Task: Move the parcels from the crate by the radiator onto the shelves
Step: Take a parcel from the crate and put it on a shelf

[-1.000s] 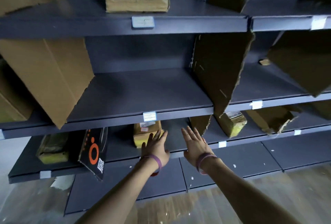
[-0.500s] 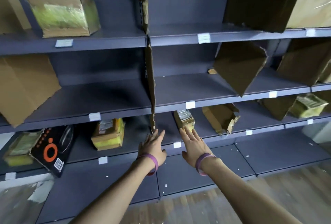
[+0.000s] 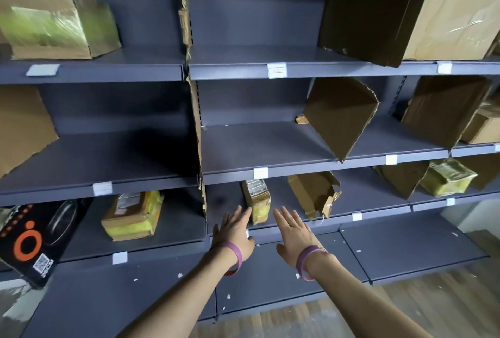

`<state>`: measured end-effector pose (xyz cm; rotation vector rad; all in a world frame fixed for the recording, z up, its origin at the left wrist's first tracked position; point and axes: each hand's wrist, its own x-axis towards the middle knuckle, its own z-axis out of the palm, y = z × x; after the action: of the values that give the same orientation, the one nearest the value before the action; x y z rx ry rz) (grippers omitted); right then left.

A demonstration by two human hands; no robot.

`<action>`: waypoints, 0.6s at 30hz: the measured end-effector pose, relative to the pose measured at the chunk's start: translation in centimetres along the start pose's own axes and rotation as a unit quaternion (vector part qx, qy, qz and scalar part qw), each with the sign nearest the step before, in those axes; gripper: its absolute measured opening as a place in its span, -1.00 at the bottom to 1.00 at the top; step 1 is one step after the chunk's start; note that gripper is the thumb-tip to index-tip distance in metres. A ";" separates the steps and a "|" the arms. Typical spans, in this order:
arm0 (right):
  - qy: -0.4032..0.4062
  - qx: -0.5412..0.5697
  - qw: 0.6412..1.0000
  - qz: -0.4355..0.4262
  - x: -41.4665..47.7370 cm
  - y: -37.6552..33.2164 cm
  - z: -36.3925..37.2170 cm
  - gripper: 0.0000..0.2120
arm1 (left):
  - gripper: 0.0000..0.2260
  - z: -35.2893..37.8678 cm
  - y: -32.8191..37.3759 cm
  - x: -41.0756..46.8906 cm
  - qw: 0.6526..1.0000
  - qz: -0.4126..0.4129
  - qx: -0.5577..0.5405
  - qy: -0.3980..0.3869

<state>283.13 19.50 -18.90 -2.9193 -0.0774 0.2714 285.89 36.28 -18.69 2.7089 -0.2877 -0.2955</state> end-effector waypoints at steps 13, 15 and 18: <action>-0.079 -0.018 0.997 0.011 10.1 4.4 1.4 -0.25 | -0.39 4.3 0.2 10.6 0.999 -0.014 -0.023 -0.032; -0.088 -0.010 0.996 0.007 11.3 4.4 2.1 -0.26 | -0.38 4.6 -0.2 11.6 0.998 -0.030 -0.027 -0.038; -0.106 0.005 0.994 -0.003 13.1 4.7 3.2 -0.26 | -0.35 5.0 -0.7 13.0 0.997 -0.061 -0.029 -0.048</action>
<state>295.59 16.44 -25.31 -2.8701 -0.1177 0.5779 297.17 31.93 -25.57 2.6647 -0.1396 -0.4634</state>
